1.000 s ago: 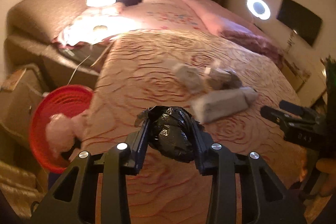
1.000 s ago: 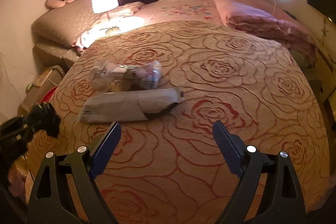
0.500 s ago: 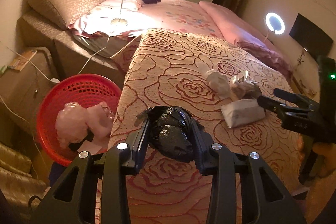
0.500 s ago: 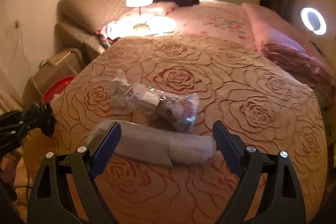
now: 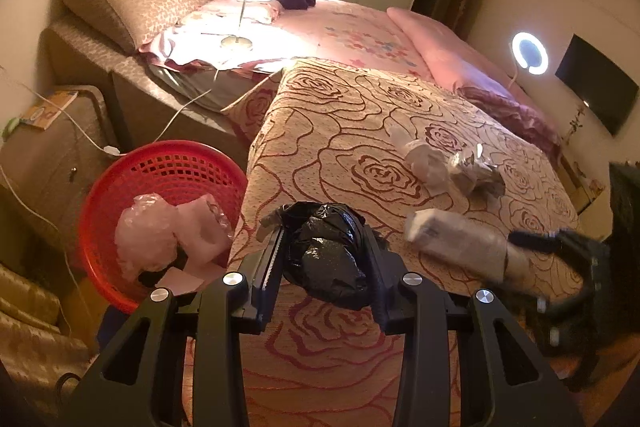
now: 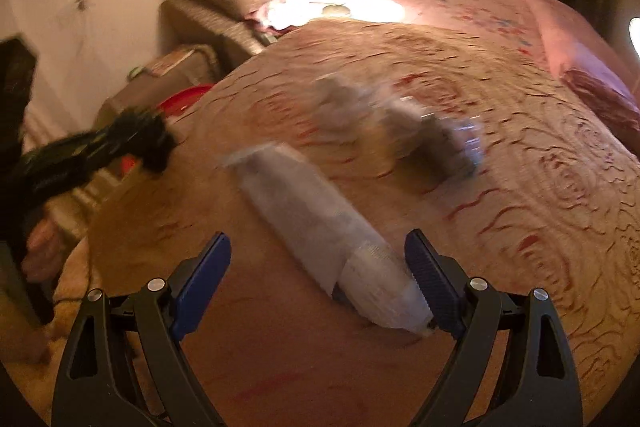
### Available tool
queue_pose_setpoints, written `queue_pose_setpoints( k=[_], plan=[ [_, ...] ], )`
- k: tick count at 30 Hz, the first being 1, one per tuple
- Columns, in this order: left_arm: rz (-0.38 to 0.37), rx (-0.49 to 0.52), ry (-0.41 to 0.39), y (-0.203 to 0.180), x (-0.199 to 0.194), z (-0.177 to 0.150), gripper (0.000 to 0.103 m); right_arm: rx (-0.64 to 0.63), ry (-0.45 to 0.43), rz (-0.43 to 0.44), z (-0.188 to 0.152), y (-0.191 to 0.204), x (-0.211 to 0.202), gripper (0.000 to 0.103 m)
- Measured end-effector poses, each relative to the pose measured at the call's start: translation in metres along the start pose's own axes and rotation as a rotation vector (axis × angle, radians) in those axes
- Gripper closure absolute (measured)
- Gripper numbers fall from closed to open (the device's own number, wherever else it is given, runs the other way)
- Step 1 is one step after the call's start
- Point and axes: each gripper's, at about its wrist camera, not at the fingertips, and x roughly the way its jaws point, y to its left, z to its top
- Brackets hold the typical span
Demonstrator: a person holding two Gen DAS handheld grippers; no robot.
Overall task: Collect trash
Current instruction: 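Grasp the long white packet with the right tool while the left carries the black bag, then hold the black bag over the basket with the left tool while the right carries the white packet toward it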
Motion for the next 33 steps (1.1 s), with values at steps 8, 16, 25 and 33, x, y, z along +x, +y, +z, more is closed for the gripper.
queue_pose_setpoints(
  k=[8, 16, 25, 33],
  plan=[
    [0.010, -0.029, -0.017, 0.013, -0.006, 0.002, 0.068, -0.071, 0.003, 0.051, 0.001, 0.036, -0.010, 0.017],
    [0.028, -0.027, -0.028, 0.017, -0.008, 0.002, 0.068, -0.095, -0.003, -0.051, 0.017, 0.035, 0.012, 0.027],
    [0.055, -0.033, -0.031, 0.022, -0.009, 0.002, 0.068, -0.099, 0.015, -0.064, 0.018, 0.038, 0.030, 0.061],
    [0.077, -0.042, -0.037, 0.030, -0.010, 0.004, 0.068, -0.026, -0.001, -0.057, 0.023, 0.033, 0.030, 0.067]
  ],
)
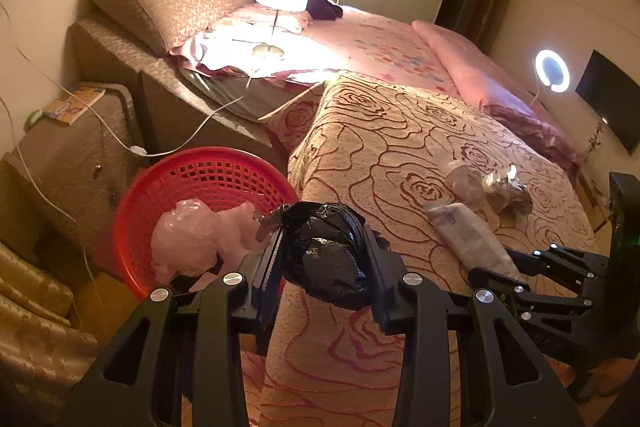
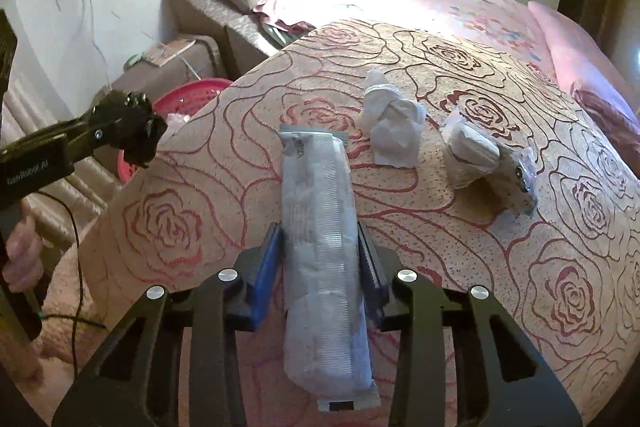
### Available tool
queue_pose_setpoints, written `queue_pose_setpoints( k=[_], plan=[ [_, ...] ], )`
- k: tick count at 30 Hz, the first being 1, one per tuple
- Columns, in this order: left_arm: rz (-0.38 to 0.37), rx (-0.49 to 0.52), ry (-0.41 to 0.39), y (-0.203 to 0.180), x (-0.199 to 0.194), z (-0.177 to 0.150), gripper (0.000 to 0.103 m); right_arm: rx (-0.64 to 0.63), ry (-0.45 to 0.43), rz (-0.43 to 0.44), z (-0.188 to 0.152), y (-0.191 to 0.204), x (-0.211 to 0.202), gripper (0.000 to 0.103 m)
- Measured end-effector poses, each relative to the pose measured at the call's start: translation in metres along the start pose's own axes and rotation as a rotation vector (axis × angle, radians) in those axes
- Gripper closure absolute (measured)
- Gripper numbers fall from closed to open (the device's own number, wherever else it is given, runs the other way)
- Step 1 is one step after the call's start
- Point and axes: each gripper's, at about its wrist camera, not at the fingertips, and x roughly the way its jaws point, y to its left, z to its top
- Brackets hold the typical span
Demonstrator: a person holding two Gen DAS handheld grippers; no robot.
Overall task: Collect trash
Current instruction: 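Hold the black bag over the basket with the left tool while the right carries the white packet toward it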
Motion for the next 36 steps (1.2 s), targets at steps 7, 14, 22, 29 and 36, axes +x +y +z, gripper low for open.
queue_pose_setpoints(
  k=[7, 14, 22, 29, 36],
  plan=[
    [0.035, -0.001, -0.019, 0.008, -0.004, 0.002, 0.068, 0.019, -0.027, 0.019, 0.011, 0.008, -0.003, 0.068],
    [0.074, -0.019, -0.040, 0.024, -0.010, 0.005, 0.068, 0.021, -0.039, 0.049, 0.027, 0.022, 0.003, 0.068],
    [0.104, -0.052, -0.057, 0.046, -0.015, 0.009, 0.068, 0.011, -0.029, 0.084, 0.045, 0.043, 0.019, 0.068],
    [0.146, -0.094, -0.062, 0.074, -0.016, 0.014, 0.068, 0.003, -0.032, 0.109, 0.063, 0.060, 0.027, 0.068],
    [0.187, -0.127, -0.042, 0.100, -0.006, 0.018, 0.068, -0.001, -0.017, 0.143, 0.081, 0.077, 0.039, 0.068]
  ],
)
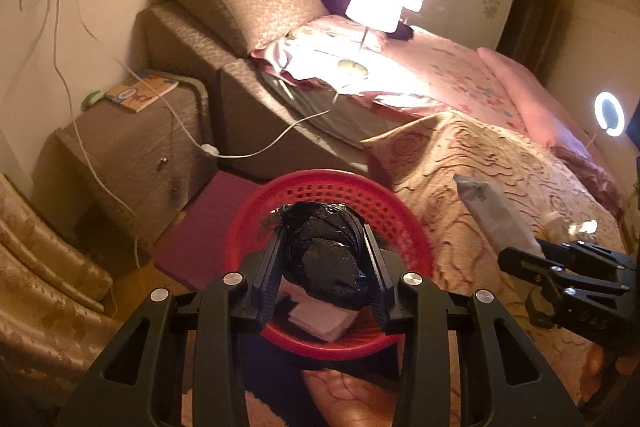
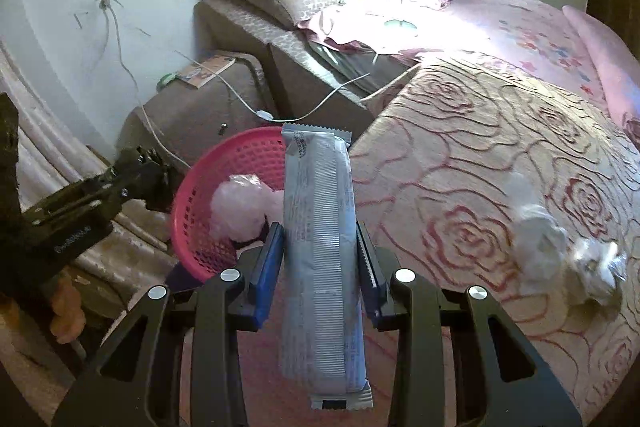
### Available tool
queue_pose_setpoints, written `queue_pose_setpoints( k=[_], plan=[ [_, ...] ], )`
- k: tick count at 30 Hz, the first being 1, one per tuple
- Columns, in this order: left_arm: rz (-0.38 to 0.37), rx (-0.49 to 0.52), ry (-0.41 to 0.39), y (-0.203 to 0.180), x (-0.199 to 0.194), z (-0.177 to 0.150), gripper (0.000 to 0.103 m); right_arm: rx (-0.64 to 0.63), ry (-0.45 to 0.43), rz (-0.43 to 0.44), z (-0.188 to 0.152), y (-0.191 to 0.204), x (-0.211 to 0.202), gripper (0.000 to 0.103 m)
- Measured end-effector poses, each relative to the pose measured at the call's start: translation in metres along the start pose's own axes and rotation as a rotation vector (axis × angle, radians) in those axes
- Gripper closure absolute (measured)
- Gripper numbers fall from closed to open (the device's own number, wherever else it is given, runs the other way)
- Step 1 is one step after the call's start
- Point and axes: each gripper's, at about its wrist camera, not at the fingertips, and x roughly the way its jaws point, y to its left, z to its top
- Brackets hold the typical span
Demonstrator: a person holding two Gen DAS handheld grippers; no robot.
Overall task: Collect trash
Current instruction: 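Hold the black bag over the basket with the left tool while the right carries the white packet toward it, then release the black bag into the red basket with the left tool while the right drops the white packet in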
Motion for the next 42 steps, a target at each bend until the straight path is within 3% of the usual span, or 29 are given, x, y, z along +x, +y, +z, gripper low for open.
queue_pose_setpoints(
  k=[7, 23, 27, 29, 31, 34, 42],
  plan=[
    [0.009, 0.006, 0.033, 0.007, 0.018, 0.001, 0.068, 0.003, 0.020, 0.039, 0.020, 0.020, 0.017, 0.068],
    [0.031, -0.003, 0.097, 0.022, 0.052, 0.005, 0.066, -0.001, 0.057, 0.012, 0.043, 0.045, 0.063, 0.067],
    [0.034, 0.008, 0.104, 0.022, 0.056, 0.004, 0.060, 0.008, 0.062, -0.004, 0.044, 0.045, 0.071, 0.064],
    [0.028, 0.003, 0.106, 0.023, 0.057, 0.004, 0.057, 0.024, 0.064, -0.011, 0.043, 0.042, 0.075, 0.053],
    [0.031, 0.001, 0.102, 0.023, 0.056, 0.003, 0.043, 0.042, 0.059, -0.020, 0.042, 0.038, 0.074, 0.047],
    [0.038, -0.004, 0.097, 0.025, 0.055, 0.003, 0.035, 0.065, 0.058, -0.017, 0.041, 0.031, 0.074, 0.043],
    [0.044, -0.015, 0.081, 0.028, 0.047, 0.004, 0.033, 0.060, 0.018, -0.023, 0.036, 0.026, 0.058, 0.043]
  ],
)
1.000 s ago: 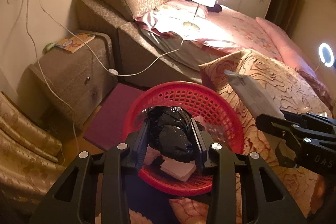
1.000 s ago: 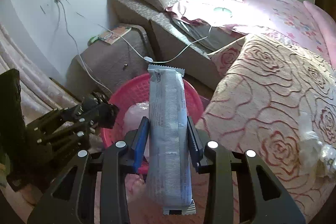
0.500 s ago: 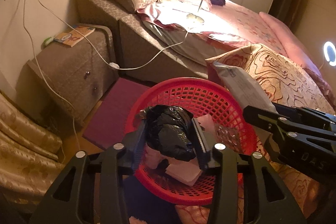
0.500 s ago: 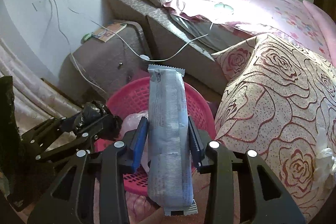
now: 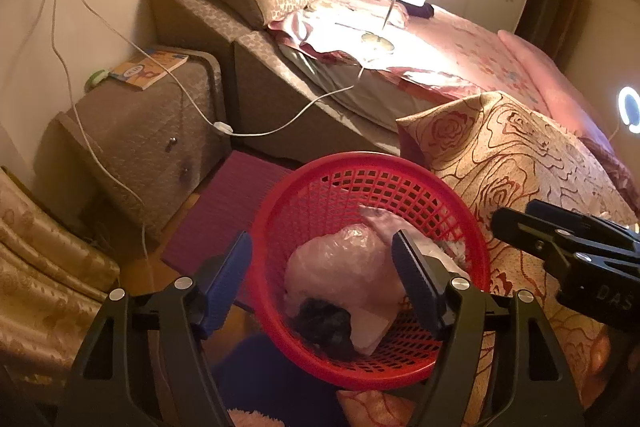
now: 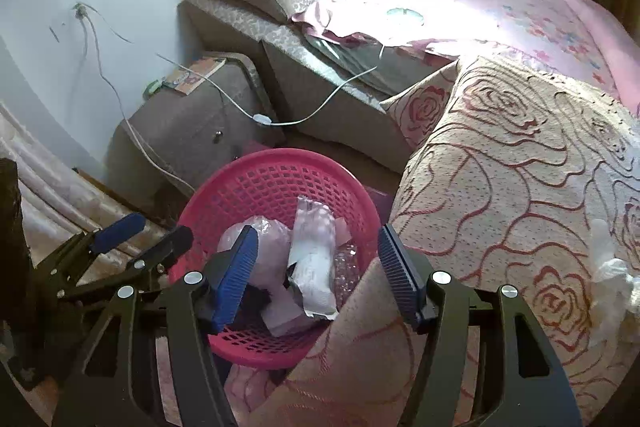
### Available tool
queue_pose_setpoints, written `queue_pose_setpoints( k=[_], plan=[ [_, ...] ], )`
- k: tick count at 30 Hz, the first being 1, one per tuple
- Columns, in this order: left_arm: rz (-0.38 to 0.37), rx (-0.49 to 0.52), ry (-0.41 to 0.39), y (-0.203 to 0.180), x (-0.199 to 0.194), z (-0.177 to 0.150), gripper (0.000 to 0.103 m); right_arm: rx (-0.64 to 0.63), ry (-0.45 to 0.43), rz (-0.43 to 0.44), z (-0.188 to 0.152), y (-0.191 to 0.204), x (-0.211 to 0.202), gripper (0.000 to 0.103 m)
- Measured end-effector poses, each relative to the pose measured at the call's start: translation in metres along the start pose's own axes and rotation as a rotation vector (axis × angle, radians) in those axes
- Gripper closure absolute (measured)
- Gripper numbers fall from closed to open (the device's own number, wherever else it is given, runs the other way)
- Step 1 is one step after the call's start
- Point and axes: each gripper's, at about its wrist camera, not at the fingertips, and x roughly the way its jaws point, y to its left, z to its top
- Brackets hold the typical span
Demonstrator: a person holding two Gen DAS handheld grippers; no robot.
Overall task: Collect trash
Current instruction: 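Release the black bag into the red basket with the left tool while the right drops the white packet in, then move both tools back over the remaining trash on the bed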
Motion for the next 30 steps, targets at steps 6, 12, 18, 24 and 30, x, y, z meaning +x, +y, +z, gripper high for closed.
queue_pose_setpoints(
  k=[6, 12, 18, 24, 30],
  plan=[
    [-0.016, -0.022, -0.017, 0.002, -0.012, -0.002, 0.033, -0.002, -0.045, -0.042, -0.012, -0.008, -0.025, 0.041],
    [-0.033, -0.006, -0.043, -0.011, -0.029, -0.008, 0.032, 0.005, -0.102, -0.074, -0.036, -0.023, -0.058, 0.031],
    [-0.077, 0.040, -0.065, -0.038, -0.046, -0.015, 0.029, 0.044, -0.124, -0.135, -0.071, -0.058, -0.090, 0.025],
    [-0.116, 0.130, -0.080, -0.079, -0.060, -0.022, 0.026, 0.101, -0.146, -0.224, -0.095, -0.101, -0.118, 0.021],
    [-0.144, 0.217, -0.086, -0.115, -0.067, -0.028, 0.024, 0.155, -0.155, -0.307, -0.116, -0.136, -0.131, 0.021]
  ],
)
